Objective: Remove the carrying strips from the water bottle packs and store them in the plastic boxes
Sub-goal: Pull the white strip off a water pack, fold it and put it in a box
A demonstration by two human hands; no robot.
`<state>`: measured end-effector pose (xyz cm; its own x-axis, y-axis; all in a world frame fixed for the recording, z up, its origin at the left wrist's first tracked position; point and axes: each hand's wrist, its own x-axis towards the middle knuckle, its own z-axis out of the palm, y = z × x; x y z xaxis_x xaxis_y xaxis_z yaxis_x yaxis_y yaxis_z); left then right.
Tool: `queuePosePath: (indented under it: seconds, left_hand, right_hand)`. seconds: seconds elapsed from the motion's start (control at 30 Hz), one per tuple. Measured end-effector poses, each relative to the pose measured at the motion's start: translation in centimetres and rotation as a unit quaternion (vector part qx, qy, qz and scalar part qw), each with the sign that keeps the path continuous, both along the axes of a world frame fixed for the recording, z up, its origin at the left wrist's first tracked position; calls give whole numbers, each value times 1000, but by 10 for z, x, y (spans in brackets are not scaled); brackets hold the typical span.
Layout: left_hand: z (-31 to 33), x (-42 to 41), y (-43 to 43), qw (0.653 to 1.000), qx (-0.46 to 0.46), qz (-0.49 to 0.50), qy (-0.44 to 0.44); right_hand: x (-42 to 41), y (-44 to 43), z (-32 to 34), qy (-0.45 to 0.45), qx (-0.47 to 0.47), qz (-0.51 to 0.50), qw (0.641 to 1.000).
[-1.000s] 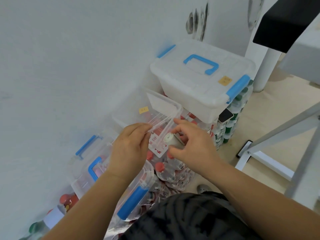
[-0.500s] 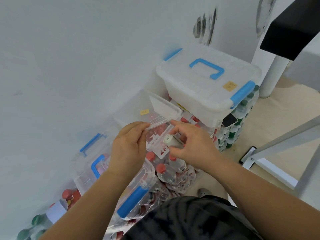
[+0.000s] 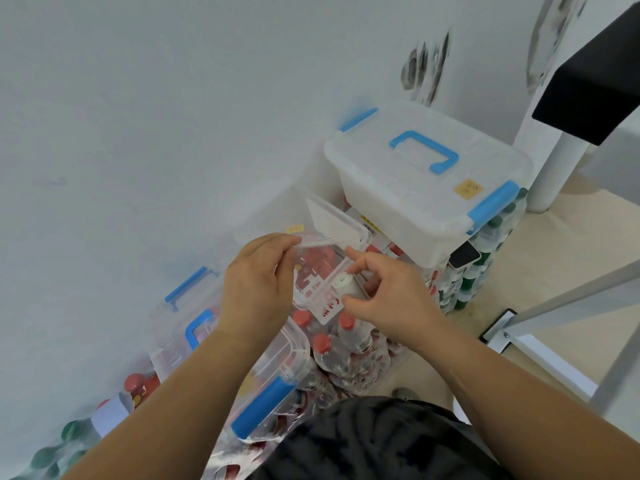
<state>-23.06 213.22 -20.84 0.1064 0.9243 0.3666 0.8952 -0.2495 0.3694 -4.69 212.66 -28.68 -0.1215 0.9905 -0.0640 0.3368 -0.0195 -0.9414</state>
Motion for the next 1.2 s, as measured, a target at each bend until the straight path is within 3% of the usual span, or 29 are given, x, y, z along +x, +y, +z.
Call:
queuePosePath:
  seconds: [0.17,0.47,0.67,0.87,1.1,1.2]
  left_hand:
    - [6,5,0,1000,21,-5,2]
    - [40,-5,3,993,82,28,-84]
    - [57,-9,-8,990,126,12,-62]
    - [54,-33,-37,994,104,20,-20]
    - [51,-78,-84,988,97,94,-77]
    - [42,-95,-102,988,82,91,-96]
  right_hand:
    - [0,-1,2,2,-7,4,1000]
    - [1,1,7,11,-15,-11,1000]
    - [0,0,11,-10,-15,-9,1000]
    - [1,3,24,3,-15,-45,999]
    - [-11,8,55,43,11,-80,996]
    - [-32,4,68,61,31,-32,997]
